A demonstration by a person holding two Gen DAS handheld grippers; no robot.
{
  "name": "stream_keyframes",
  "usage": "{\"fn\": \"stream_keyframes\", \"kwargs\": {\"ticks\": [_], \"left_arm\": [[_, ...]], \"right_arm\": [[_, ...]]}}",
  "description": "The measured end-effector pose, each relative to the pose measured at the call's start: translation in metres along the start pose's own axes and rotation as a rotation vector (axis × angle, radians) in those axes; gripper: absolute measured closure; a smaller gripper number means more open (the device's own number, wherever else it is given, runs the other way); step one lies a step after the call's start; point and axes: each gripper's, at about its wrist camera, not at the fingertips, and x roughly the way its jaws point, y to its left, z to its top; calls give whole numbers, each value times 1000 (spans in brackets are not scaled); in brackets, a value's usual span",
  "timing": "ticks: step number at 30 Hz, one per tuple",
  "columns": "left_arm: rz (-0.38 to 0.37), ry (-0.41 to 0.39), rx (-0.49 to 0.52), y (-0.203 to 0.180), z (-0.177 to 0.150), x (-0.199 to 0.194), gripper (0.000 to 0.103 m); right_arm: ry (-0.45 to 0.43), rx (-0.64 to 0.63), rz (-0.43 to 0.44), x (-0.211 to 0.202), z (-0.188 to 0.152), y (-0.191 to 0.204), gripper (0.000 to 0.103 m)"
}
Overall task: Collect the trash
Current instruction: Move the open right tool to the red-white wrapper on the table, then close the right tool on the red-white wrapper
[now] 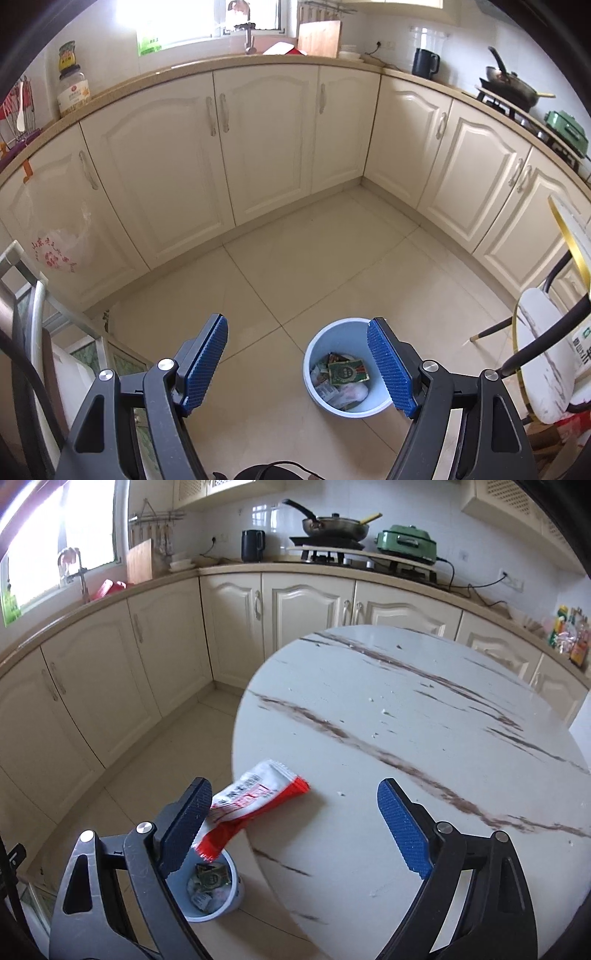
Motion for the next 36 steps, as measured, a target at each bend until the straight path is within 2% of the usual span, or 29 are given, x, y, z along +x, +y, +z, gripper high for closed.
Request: {"fn": "stream_keyframes", "kwargs": {"ticks": [4,7,9,12,14,17,19,20,24,25,27,30,34,36], "left_arm": [[5,22,20,-6,1,19,28],[2,62,21,-9,2,45,28],[20,127,31,-10,2,73,28],[12,159,54,-10,5,107,28],[28,225,75,-9,8,145,28],[8,266,61,-7,11,198,28],[-11,318,59,-9,9,231,28],[-15,364,72,-12,5,257,28],[-68,487,85,-24,-8,322,30],[-72,496,95,-29,-12,336,30],[-89,502,122,-38,-19,360,30],[-85,554,136,-42,-34,397,30],[-41,648,140,-41,-50,454,33],[-8,718,108,-35,-64,484,44]], "right_arm": [[34,15,5,8,-2,-14,17],[32,8,-34,5,-1,-23,17],[42,12,-34,6,0,-33,20],[60,23,-44,6,2,-50,22],[69,21,-37,6,2,-58,24],[82,43,12,4,5,-67,35],[73,59,31,0,5,-69,35],[76,45,33,0,4,-65,35],[85,-23,20,6,2,-46,38],[82,-27,8,7,4,-43,45],[80,-50,-12,7,8,-40,70],[70,-99,-23,8,9,-35,74],[58,-83,32,7,8,-38,83],[48,-83,50,7,8,-37,85]]}}
